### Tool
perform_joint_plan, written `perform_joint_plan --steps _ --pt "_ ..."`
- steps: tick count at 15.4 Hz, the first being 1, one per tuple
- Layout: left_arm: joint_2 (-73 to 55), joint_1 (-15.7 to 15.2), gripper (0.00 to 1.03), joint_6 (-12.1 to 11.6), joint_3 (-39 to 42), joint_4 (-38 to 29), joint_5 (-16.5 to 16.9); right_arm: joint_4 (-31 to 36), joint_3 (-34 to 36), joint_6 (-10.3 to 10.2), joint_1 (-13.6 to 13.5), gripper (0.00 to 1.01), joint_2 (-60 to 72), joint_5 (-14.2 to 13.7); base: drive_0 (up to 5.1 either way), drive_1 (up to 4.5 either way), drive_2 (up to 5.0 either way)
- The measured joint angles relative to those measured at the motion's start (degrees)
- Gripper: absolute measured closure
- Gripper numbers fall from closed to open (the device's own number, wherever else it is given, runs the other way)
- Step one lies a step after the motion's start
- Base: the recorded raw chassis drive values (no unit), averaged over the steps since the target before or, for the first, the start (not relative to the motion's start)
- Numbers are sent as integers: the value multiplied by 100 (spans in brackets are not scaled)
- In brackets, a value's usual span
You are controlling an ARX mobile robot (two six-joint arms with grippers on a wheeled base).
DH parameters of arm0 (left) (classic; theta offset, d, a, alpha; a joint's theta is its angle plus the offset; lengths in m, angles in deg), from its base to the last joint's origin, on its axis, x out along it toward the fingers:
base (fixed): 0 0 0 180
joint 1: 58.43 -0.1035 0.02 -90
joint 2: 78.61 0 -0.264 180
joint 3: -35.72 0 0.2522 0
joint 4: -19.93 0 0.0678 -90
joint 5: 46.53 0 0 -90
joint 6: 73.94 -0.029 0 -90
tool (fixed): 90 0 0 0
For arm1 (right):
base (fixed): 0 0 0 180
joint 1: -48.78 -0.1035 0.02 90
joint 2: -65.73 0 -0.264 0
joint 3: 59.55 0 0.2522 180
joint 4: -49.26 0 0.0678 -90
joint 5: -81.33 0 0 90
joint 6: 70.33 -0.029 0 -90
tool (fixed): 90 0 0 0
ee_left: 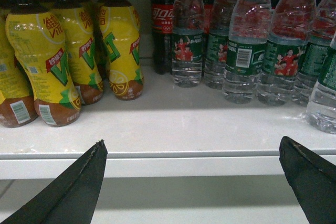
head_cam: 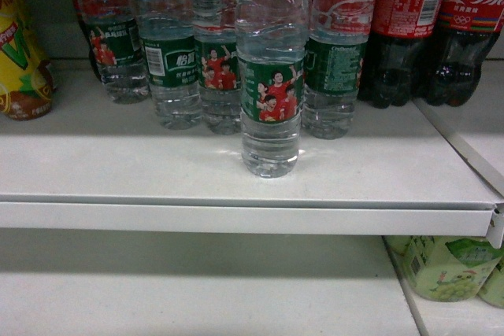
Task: Move water from second to third shelf
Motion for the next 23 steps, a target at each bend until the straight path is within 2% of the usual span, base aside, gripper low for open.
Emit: perform_joint_plan --steps 23 --pt "0 0 5 -2 0 0 0 0 0 0 0 3 0 0 0 0 0"
